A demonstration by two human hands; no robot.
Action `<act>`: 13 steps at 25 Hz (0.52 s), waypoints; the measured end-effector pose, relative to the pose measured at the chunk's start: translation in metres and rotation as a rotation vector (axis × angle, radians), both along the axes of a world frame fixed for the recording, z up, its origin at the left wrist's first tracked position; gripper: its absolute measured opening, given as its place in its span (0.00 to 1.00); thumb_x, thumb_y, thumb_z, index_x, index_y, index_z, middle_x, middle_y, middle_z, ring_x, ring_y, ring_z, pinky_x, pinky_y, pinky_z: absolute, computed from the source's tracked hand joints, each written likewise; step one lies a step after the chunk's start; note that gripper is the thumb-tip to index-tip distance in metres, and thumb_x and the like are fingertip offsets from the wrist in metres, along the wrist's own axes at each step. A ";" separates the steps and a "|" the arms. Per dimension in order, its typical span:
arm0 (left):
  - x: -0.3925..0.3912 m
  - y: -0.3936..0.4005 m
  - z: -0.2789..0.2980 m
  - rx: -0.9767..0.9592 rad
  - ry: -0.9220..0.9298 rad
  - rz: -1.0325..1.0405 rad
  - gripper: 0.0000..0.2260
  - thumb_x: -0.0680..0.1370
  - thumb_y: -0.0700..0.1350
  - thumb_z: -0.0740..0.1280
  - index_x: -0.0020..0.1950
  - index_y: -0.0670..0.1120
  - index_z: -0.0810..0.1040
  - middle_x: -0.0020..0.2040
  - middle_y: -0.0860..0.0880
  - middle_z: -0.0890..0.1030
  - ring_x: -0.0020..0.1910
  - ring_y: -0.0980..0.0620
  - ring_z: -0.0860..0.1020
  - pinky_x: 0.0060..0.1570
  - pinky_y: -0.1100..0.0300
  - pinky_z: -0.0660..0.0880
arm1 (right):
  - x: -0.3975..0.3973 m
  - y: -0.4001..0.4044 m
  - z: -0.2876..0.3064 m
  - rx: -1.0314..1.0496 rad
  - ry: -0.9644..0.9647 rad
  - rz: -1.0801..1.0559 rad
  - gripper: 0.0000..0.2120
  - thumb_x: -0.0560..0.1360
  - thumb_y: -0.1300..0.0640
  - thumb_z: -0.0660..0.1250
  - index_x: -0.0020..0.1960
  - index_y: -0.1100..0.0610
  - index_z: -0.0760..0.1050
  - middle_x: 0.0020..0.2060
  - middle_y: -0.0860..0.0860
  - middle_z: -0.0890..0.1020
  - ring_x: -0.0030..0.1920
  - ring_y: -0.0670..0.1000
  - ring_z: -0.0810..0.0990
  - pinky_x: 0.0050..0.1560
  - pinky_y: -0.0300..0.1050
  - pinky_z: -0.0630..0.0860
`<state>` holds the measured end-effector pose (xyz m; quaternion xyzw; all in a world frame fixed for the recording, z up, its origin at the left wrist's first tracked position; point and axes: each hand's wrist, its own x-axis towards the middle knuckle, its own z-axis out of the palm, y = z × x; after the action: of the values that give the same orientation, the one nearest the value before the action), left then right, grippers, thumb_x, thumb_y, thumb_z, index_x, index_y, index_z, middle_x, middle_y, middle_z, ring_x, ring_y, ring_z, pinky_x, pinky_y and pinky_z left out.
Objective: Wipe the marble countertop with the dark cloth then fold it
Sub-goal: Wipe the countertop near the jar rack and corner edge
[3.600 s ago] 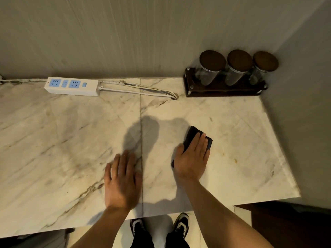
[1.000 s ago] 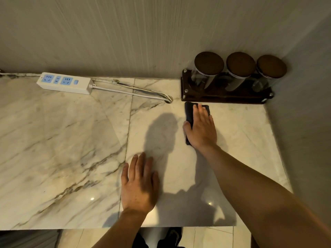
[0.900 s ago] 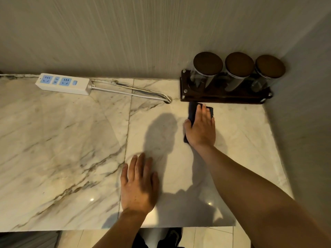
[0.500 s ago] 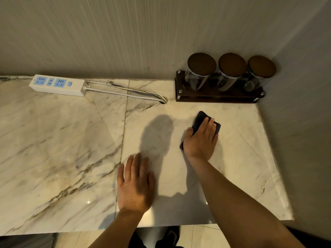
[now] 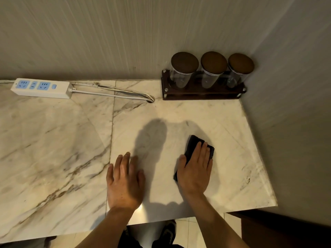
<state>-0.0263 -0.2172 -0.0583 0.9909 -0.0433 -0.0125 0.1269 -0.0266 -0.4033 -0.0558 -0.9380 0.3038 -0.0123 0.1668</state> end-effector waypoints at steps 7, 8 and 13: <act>-0.001 -0.001 0.002 -0.013 0.015 0.008 0.22 0.78 0.53 0.52 0.68 0.45 0.70 0.71 0.43 0.71 0.73 0.42 0.63 0.72 0.42 0.56 | -0.052 0.005 0.002 -0.033 -0.008 0.081 0.33 0.75 0.46 0.52 0.76 0.63 0.58 0.75 0.59 0.62 0.75 0.58 0.60 0.73 0.57 0.58; -0.001 -0.001 0.003 -0.012 0.019 0.008 0.22 0.78 0.53 0.52 0.68 0.45 0.70 0.71 0.43 0.71 0.73 0.42 0.63 0.73 0.42 0.56 | -0.058 0.004 0.002 -0.039 -0.003 0.104 0.33 0.75 0.46 0.52 0.75 0.63 0.59 0.74 0.59 0.63 0.74 0.58 0.61 0.73 0.57 0.59; -0.002 -0.001 0.003 -0.009 0.030 0.003 0.22 0.78 0.53 0.52 0.69 0.46 0.69 0.72 0.44 0.69 0.74 0.42 0.61 0.73 0.42 0.55 | -0.088 -0.017 -0.002 -0.020 -0.058 0.310 0.31 0.76 0.47 0.54 0.75 0.61 0.60 0.75 0.57 0.62 0.75 0.56 0.60 0.73 0.55 0.58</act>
<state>-0.0280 -0.2178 -0.0554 0.9900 -0.0399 -0.0270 0.1322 -0.1141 -0.4206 -0.0581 -0.9745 0.1503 -0.0164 0.1659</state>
